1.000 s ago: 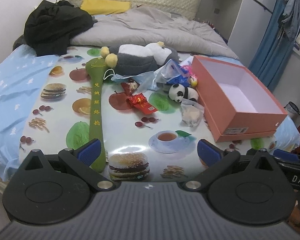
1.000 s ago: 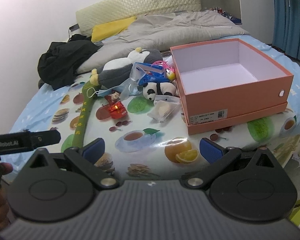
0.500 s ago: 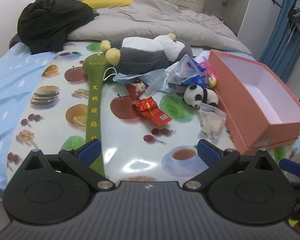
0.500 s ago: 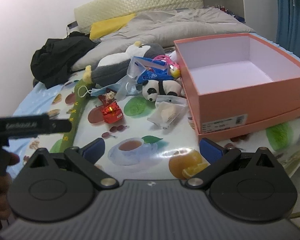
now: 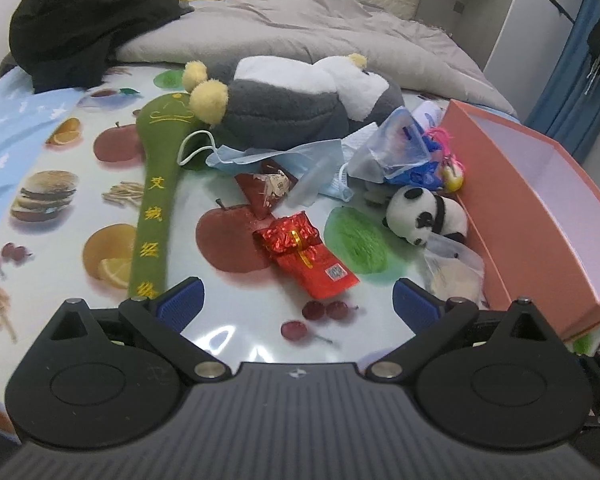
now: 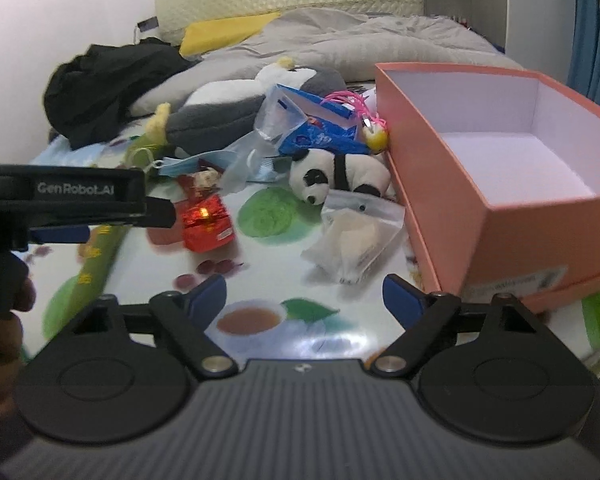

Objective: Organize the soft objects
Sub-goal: 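Close left tool on red foil candy packet while right tool closes on clear plastic bag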

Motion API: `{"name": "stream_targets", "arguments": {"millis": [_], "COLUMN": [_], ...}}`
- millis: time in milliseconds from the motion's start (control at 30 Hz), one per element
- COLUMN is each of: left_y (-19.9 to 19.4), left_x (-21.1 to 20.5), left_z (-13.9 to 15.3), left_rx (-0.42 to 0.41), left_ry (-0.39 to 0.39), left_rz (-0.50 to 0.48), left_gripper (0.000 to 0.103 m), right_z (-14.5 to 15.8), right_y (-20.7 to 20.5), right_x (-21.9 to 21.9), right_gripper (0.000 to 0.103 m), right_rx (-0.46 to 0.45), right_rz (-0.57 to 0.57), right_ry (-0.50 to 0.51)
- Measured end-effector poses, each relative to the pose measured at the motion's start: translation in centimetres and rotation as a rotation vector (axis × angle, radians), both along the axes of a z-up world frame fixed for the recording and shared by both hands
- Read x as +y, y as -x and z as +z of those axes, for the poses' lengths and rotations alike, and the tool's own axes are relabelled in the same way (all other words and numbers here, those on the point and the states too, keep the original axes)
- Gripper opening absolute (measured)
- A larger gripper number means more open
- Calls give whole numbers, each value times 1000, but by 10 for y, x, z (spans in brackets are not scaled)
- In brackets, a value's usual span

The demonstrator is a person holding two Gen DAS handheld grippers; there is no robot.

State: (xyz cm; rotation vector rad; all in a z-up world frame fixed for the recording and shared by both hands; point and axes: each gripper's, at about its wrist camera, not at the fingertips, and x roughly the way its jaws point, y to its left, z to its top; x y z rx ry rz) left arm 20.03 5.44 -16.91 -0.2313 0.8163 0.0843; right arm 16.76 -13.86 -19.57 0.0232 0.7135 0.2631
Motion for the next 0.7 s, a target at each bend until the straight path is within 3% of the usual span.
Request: {"name": "stream_targets", "arguments": {"millis": [267, 400, 700], "left_y": [-45, -65, -95], "left_x": [13, 18, 22], "left_z": [-24, -34, -55], "left_rx": [17, 28, 58], "left_ry": [38, 43, 48], "left_rz": [16, 31, 33], "left_gripper": [100, 97, 88], "right_z": [-15, -23, -38], "right_y": [-35, -53, -73], "right_x": [15, 20, 34], "right_gripper": [86, 75, 76], "right_rx": [-40, -31, -76], "right_rz": [24, 19, 21], "right_ry": [46, 82, 233]}}
